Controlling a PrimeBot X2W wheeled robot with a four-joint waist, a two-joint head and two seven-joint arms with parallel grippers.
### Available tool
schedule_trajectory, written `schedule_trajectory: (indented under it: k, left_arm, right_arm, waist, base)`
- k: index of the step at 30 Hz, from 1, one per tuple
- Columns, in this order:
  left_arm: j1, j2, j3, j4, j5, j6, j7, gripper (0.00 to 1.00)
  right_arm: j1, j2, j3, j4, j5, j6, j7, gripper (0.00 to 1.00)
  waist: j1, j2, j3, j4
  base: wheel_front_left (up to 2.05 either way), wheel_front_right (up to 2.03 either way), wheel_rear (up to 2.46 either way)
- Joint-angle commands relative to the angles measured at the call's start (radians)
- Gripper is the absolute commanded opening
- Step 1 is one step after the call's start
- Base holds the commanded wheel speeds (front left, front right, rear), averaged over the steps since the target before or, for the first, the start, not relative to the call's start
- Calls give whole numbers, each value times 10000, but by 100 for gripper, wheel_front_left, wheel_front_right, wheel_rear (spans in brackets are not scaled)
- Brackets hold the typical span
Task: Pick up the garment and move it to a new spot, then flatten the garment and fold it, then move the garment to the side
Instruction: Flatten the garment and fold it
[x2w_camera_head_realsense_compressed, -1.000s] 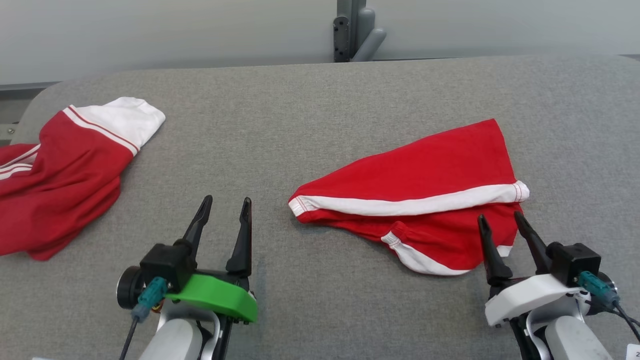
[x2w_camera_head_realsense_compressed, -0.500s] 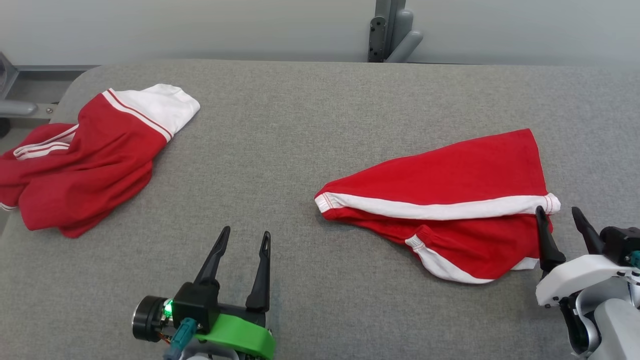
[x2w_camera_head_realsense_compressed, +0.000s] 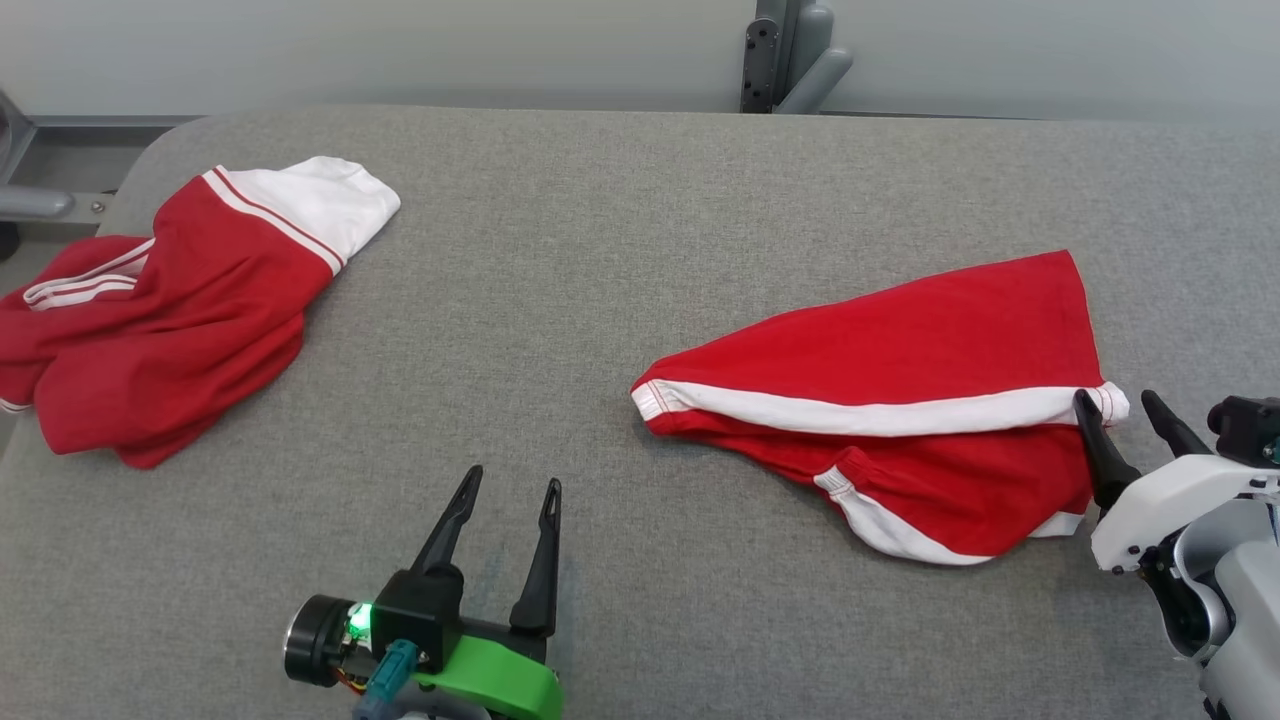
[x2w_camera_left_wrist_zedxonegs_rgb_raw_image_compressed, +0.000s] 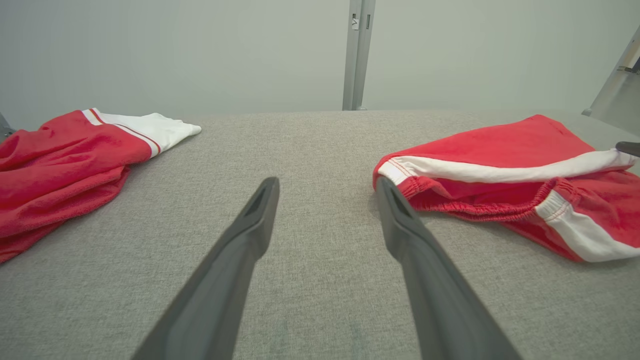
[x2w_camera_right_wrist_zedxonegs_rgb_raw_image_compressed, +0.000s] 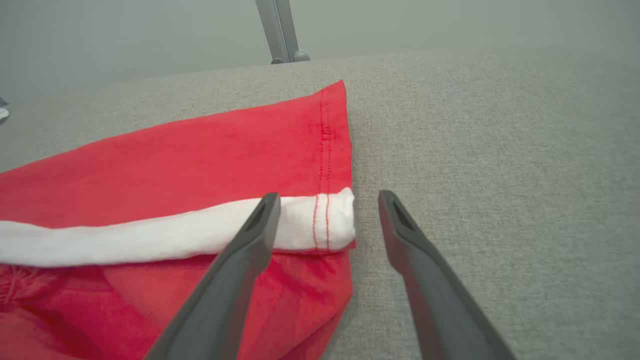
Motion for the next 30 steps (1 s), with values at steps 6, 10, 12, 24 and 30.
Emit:
schedule_trajectory:
  k: [6, 10, 12, 24, 30]
  left_arm:
    - [-322, 0, -180, 74, -199, 135, -32, 100]
    - [-381, 1, -256, 109, -314, 212, -32, 100]
    - [-410, 2, -281, 138, -362, 230, -30, 100]
    - [-686, 2, -225, 449, -1092, -37, -32, 100]
    - [-1112, -3, -928, 1139, -2597, -899, -28, 100]
  right_arm:
    - [-408, -500, 863, 112, 1159, -6, 690, 100]
    - [-522, -714, 1306, 66, 1535, -6, 765, 9]
    - [-574, -809, 1478, -11, 1754, -6, 719, 0]
    - [-17, -1575, 2363, -622, 2269, -6, 306, 0]
    - [276, -1687, 2406, -597, 2260, -6, -63, 0]
  waist:
    - [0, -1, 78, -12]
    - [0, -1, 118, -61]
    - [0, -1, 128, -89]
    - [0, -1, 130, -327]
    - [0, -1, 262, -525]
  base:
    - [0, 0, 0]
    - [0, 0, 0]
    - [0, 0, 0]
    - [0, 0, 0]
    - [0, 0, 0]
